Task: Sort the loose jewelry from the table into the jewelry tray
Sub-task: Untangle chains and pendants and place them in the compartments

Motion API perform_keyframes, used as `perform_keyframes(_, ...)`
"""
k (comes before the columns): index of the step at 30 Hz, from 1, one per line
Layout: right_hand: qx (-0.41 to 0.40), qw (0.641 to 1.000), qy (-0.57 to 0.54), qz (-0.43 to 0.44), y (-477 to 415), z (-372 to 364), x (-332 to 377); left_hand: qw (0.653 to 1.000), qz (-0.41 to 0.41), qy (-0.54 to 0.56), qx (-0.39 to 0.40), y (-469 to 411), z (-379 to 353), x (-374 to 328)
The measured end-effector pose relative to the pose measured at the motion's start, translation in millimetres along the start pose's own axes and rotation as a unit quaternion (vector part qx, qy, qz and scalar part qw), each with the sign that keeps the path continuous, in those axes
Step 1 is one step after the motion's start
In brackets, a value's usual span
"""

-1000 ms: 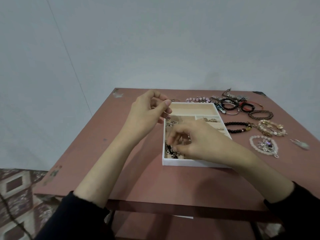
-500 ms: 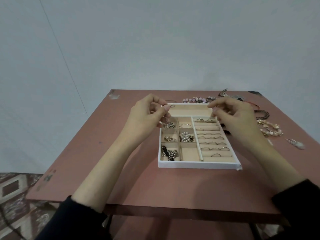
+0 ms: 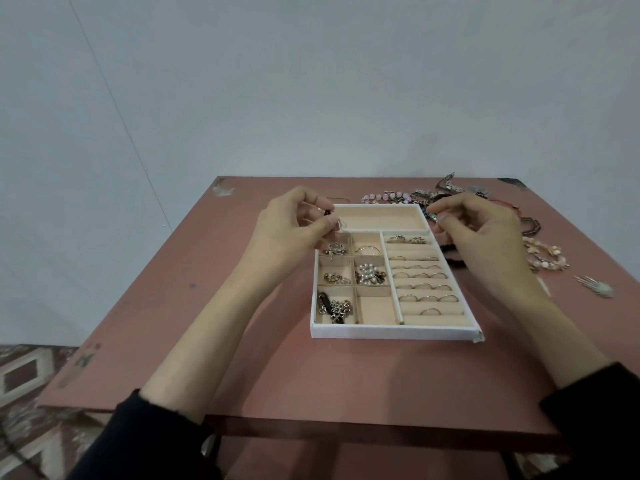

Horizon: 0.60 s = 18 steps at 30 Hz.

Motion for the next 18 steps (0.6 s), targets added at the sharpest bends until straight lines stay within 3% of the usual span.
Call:
perform_keyframes(9, 0.004, 1.000, -0.005, 0.007, -1.1, -2.0, -1.7, 1.000, 0.005, -0.009, 0.002, -4.0, -1.0, -0.2)
perform_keyframes(18, 0.007, 1.000, 0.000, 0.014, -2.4, -1.9, -2.6, 0.998, 0.016, -0.022, 0.054, -0.2, -5.7, 1.8)
Point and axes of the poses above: each hand's wrist, its own y-axis away from the middle knuckle, its own z-axis out of the back of the hand, x = y × z, the point moved 6 cm from there along -y, towards the middle knuckle, and after that the axes turned 2 degrees about -x, right-handed, at the moved point
